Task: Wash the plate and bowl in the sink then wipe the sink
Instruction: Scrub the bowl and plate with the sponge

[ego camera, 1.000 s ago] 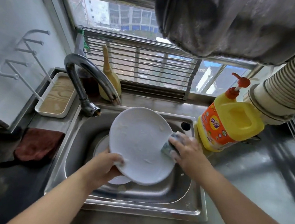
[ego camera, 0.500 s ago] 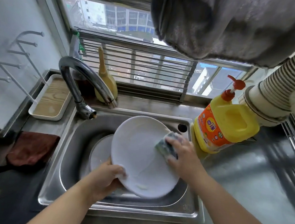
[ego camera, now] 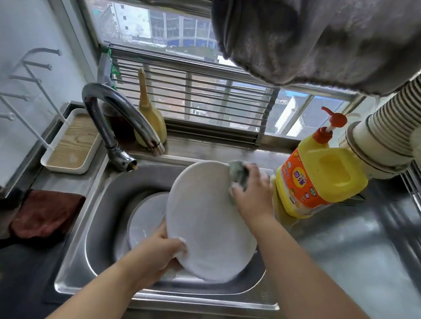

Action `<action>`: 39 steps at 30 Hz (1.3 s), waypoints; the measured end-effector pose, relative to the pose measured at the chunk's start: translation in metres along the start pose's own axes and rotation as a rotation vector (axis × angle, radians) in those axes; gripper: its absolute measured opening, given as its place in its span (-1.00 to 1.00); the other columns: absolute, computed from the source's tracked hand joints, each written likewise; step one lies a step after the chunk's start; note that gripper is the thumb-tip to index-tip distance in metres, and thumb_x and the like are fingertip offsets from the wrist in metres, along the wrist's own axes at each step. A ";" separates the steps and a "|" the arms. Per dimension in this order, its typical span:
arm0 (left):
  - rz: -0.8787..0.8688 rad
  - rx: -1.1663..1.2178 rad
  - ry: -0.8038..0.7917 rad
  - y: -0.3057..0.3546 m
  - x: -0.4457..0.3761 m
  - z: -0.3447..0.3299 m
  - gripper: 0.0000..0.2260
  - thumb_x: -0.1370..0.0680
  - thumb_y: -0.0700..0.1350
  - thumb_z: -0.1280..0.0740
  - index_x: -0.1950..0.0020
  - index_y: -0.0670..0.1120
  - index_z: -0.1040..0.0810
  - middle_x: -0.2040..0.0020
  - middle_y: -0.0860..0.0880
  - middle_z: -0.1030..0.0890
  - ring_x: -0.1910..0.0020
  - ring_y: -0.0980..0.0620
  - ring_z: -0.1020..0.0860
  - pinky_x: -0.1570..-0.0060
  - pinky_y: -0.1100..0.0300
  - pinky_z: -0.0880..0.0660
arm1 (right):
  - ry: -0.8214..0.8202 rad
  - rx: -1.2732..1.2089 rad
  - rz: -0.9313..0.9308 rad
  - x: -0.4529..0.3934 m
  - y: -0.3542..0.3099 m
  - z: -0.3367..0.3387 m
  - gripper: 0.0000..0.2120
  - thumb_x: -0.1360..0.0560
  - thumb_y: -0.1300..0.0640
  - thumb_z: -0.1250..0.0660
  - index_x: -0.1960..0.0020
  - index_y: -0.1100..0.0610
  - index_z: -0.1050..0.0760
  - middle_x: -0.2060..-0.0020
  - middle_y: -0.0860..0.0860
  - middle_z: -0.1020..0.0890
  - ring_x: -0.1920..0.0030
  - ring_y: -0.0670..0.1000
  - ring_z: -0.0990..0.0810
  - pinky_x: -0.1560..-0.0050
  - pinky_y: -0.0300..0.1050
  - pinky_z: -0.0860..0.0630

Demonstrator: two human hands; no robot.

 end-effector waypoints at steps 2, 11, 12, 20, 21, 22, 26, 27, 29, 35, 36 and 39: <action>-0.062 0.050 0.023 0.005 0.001 0.006 -0.32 -0.26 -0.31 -0.22 -0.36 0.06 -0.31 -0.12 -0.14 -0.61 -0.01 -0.16 -0.63 0.07 -0.04 -0.62 | -0.029 -0.050 -0.168 0.012 0.021 0.004 -0.46 -0.45 0.04 -0.35 -0.39 0.00 -0.26 -0.28 0.14 -0.39 -0.21 0.17 -0.42 -0.23 0.03 -0.42; -0.173 0.093 0.092 0.014 -0.009 0.031 -0.51 -0.51 -0.48 -0.12 -0.21 0.07 -0.44 -0.14 -0.11 -0.60 -0.12 -0.13 -0.58 0.18 0.12 -0.62 | -0.434 -0.293 -0.285 0.085 0.035 -0.009 -0.52 -0.43 0.06 -0.40 -0.31 -0.05 -0.36 -0.07 -0.03 -0.55 0.06 -0.09 -0.57 0.04 -0.17 -0.54; -0.171 0.069 0.079 0.013 -0.009 0.035 -0.51 -0.49 -0.46 -0.16 -0.20 0.09 -0.43 -0.13 -0.10 -0.61 -0.11 -0.12 -0.58 0.17 0.12 -0.62 | -0.442 -0.272 -0.283 0.081 0.037 -0.001 -0.46 -0.41 0.07 -0.42 -0.35 -0.05 -0.34 -0.09 -0.03 -0.54 0.03 -0.07 -0.57 0.00 -0.15 -0.53; -0.439 -0.944 -0.033 0.036 -0.019 0.053 -0.34 -0.51 -0.43 -0.11 -0.43 0.20 -0.17 -0.39 0.22 -0.34 -0.43 0.24 -0.22 -0.41 0.38 -0.07 | -0.685 -0.080 0.026 0.047 -0.005 0.047 0.16 -0.29 0.07 -0.54 -0.31 -0.54 0.35 -0.24 0.01 -0.50 -0.04 0.03 -0.61 -0.05 0.00 -0.60; -0.480 -1.034 -0.060 0.040 -0.020 0.052 -0.31 -0.51 -0.43 -0.10 -0.40 0.28 -0.18 -0.36 0.30 -0.35 -0.41 0.30 -0.23 -0.40 0.44 -0.07 | -0.730 -0.058 0.045 0.049 -0.010 0.045 0.17 -0.30 0.11 -0.53 -0.31 -0.54 0.34 -0.17 0.03 -0.55 0.02 0.04 -0.64 0.00 -0.02 -0.62; -0.531 -1.097 -0.090 0.043 -0.020 0.053 -0.26 -0.50 -0.43 -0.09 -0.35 0.40 -0.21 -0.30 0.36 -0.41 -0.36 0.35 -0.28 -0.36 0.49 -0.11 | -0.757 -0.053 0.059 0.052 -0.013 0.041 0.15 -0.29 0.13 -0.53 -0.35 -0.52 0.29 -0.12 0.04 -0.58 0.06 0.04 -0.65 0.02 -0.04 -0.63; -0.720 -1.145 -0.086 0.044 -0.025 0.060 -0.42 -0.48 -0.42 -0.18 -0.26 0.21 -0.49 -0.16 0.21 -0.56 -0.18 0.24 -0.49 -0.20 0.41 -0.33 | -0.746 -0.162 0.035 0.068 -0.009 0.021 -0.09 -0.23 0.07 -0.51 -0.47 -0.16 -0.13 -0.14 -0.08 -0.56 -0.05 -0.12 -0.61 -0.13 -0.16 -0.56; -0.733 -1.123 -0.018 0.043 -0.026 0.062 -0.47 -0.48 -0.44 -0.19 -0.26 0.09 -0.54 -0.14 0.18 -0.56 -0.15 0.20 -0.51 -0.16 0.46 -0.33 | -0.719 -0.176 0.029 0.071 -0.008 0.019 -0.11 -0.21 0.04 -0.50 -0.46 -0.11 -0.18 -0.12 -0.09 -0.56 -0.05 -0.13 -0.60 -0.14 -0.18 -0.55; -0.688 -0.999 0.170 0.035 -0.029 0.068 -0.55 -0.48 -0.46 -0.21 -0.23 -0.06 -0.58 -0.11 0.11 -0.58 -0.12 0.15 -0.53 -0.10 0.55 -0.31 | -0.645 -0.177 0.040 0.075 -0.009 0.017 -0.12 -0.19 0.01 -0.49 -0.45 -0.07 -0.22 -0.10 -0.10 -0.57 -0.06 -0.14 -0.59 -0.13 -0.23 -0.53; -0.150 -0.217 0.358 -0.008 -0.037 0.064 -0.76 -0.58 -0.24 -0.27 -0.20 -0.01 -0.55 -0.02 0.01 -0.58 -0.02 0.04 -0.52 -0.13 0.08 -0.45 | -0.501 0.005 0.206 0.079 -0.033 0.029 -0.17 -0.29 0.09 -0.47 -0.48 -0.03 -0.20 -0.01 -0.07 -0.55 0.16 -0.16 -0.56 0.16 -0.51 -0.44; -0.082 -0.086 0.335 -0.016 -0.038 0.059 -0.76 -0.60 -0.23 -0.23 -0.20 0.01 -0.54 0.01 -0.01 -0.57 -0.03 -0.04 -0.52 -0.08 0.06 -0.47 | -0.489 0.053 0.238 0.080 -0.035 0.029 -0.17 -0.29 0.08 -0.46 -0.49 -0.01 -0.19 0.01 -0.06 -0.54 0.21 -0.19 -0.53 0.22 -0.52 -0.40; 0.040 0.399 0.254 -0.028 -0.042 0.041 -0.76 -0.63 -0.30 -0.12 -0.20 -0.06 -0.48 0.02 -0.20 -0.56 0.08 -0.17 -0.57 0.12 0.03 -0.59 | -0.477 0.177 0.294 0.081 -0.036 0.027 -0.14 -0.30 0.05 -0.44 -0.51 0.01 -0.13 -0.10 0.03 -0.55 0.09 -0.11 -0.52 0.09 -0.43 -0.41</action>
Point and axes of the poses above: each hand's wrist, its own x-axis away from the middle knuckle, its own z-axis out of the back of the hand, y = z × x, the point moved 3 cm from there along -x, towards the middle knuckle
